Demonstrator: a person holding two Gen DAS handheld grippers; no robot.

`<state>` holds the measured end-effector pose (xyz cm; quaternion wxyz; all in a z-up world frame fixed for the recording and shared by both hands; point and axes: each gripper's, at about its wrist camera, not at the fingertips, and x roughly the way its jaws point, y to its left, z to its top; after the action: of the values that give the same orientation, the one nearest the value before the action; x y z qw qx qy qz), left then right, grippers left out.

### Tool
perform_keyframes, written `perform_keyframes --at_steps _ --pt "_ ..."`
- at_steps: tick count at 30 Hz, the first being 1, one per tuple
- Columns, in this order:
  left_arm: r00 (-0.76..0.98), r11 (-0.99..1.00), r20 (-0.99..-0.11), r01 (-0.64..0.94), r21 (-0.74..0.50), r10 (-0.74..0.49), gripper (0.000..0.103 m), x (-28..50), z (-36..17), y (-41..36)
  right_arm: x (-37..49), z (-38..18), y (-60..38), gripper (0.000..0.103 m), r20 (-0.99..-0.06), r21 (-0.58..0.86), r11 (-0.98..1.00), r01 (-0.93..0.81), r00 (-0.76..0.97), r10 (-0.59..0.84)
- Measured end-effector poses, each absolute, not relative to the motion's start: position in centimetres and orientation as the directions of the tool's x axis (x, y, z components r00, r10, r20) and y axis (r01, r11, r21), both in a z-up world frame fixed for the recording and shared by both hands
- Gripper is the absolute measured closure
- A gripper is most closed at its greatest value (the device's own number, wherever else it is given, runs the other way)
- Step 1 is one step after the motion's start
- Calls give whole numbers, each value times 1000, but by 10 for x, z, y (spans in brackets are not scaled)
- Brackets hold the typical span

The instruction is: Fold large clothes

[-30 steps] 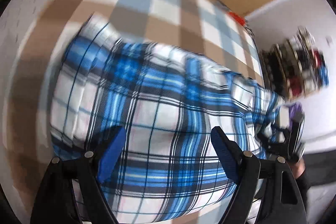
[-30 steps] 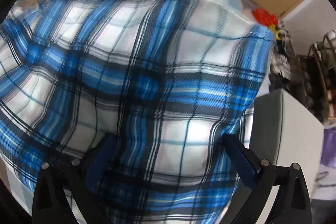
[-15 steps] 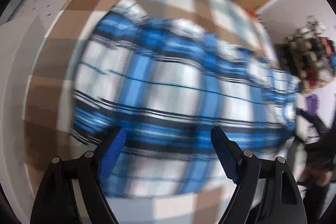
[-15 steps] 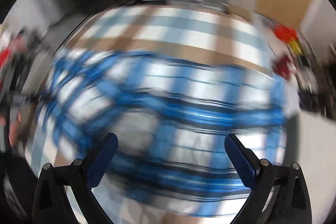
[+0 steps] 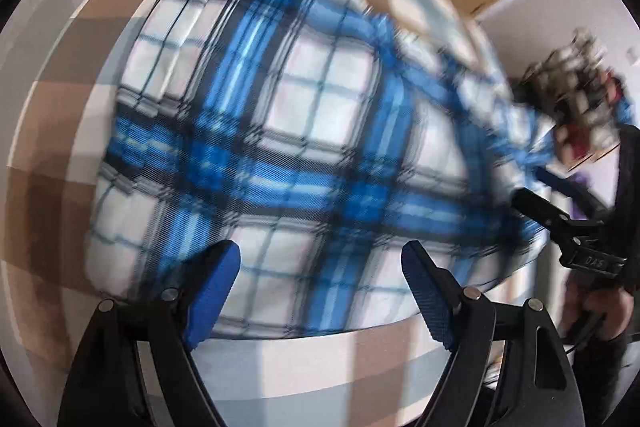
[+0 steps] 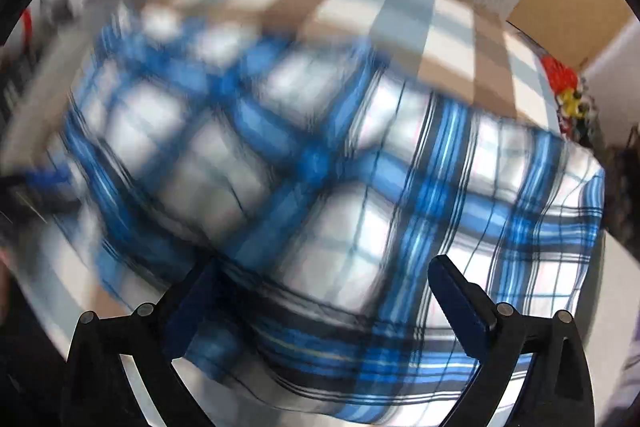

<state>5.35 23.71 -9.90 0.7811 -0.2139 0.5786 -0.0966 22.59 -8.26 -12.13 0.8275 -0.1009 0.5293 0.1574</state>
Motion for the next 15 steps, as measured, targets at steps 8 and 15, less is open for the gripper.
perform_keyframes --at_steps 8,15 --pt "333 893 -858 -89 -441 -390 24 75 -117 221 268 -174 -14 0 -933 -214 891 -401 355 -64" --pt "327 915 -870 -38 -402 -368 23 75 -116 223 248 -153 -55 2 -907 -150 906 -396 420 33"
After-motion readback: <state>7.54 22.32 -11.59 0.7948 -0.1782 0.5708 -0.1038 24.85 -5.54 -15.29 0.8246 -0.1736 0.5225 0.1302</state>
